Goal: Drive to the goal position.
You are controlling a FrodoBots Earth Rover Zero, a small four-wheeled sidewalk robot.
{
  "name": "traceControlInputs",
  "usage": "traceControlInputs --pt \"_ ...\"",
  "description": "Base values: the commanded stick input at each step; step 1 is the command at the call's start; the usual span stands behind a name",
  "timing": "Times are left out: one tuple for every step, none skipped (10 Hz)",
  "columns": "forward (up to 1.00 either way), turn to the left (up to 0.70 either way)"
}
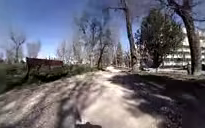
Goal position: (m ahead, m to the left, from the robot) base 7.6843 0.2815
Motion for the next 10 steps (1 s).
traceControlInputs --pt "0.98 0.00" --pt "0.98 0.00" --pt "0.98 0.00" --pt "0.98 0.00" --pt "0.98 0.00" --pt "0.98 0.00" --pt "0.98 0.00" --pt "0.98 0.00" --pt "0.98 0.00" --pt "0.98 0.00"
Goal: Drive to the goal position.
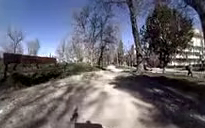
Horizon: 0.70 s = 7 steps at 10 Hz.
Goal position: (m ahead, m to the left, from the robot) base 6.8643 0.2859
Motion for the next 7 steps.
traceControlInputs --pt "0.98 0.00" --pt "0.98 0.00" --pt "0.98 0.00" --pt "0.98 0.00" --pt "0.98 0.00" --pt "0.98 0.00" --pt "0.98 0.00"
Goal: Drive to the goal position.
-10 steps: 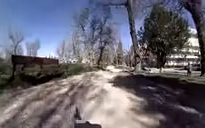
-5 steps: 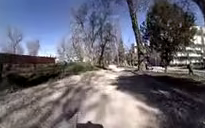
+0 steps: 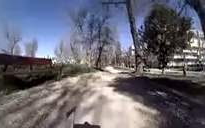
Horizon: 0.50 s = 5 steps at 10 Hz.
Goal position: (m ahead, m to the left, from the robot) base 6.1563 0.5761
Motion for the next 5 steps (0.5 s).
traceControlInputs --pt "0.98 -0.18" --pt "0.98 -0.38" --pt "0.98 -0.35" --pt "0.98 -0.33" --pt "0.98 -0.31"
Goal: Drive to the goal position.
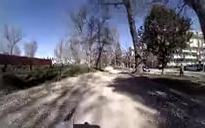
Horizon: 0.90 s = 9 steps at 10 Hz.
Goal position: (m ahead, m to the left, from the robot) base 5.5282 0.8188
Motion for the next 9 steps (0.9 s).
traceControlInputs --pt "0.98 -0.31" --pt "0.98 -0.31" --pt "0.98 -0.28" --pt "0.98 -0.25" --pt "0.98 -0.22" --pt "0.98 -0.22" --pt "0.98 -0.21" --pt "0.98 -0.15" --pt "0.98 -0.08"
